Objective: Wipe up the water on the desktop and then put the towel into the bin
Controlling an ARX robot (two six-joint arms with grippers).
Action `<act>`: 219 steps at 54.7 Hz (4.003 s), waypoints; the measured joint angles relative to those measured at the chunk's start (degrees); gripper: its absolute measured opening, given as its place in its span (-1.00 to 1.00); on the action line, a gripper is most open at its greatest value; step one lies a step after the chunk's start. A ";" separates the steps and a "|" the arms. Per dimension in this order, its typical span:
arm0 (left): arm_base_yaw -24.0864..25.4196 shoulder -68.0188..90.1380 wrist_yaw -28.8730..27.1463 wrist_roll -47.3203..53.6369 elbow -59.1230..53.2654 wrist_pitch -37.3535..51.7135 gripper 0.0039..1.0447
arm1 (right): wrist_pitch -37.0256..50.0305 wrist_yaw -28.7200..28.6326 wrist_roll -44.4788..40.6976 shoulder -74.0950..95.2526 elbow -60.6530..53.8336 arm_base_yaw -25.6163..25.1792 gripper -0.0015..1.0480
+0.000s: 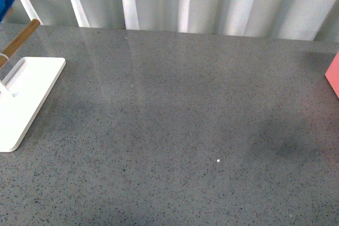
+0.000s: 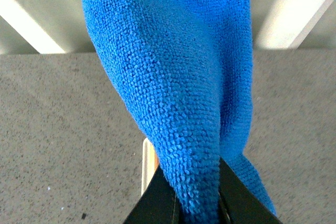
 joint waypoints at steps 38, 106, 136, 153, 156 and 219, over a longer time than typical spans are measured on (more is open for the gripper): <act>-25.62 -8.44 10.43 -34.38 -5.42 20.13 -0.90 | 0.00 0.02 0.00 0.00 0.00 0.00 0.86; -25.92 -8.11 10.36 -34.38 -5.25 20.04 -0.90 | 14.49 -43.32 2.75 103.10 60.87 21.22 0.86; -25.46 -8.13 9.44 -34.34 -4.79 20.04 -0.90 | 23.15 -44.92 10.32 113.39 74.16 28.04 0.33; -25.70 -8.15 10.43 -34.34 -4.76 20.04 -0.90 | 27.02 -42.82 13.49 110.14 68.06 27.43 -0.44; -25.75 -8.15 10.45 -34.38 -4.76 20.04 -0.90 | 27.08 -42.29 13.75 109.53 67.30 27.15 -0.57; -17.40 -32.48 -14.32 -10.93 -43.89 39.45 -0.94 | 29.22 -39.71 16.00 102.75 57.05 23.74 -0.90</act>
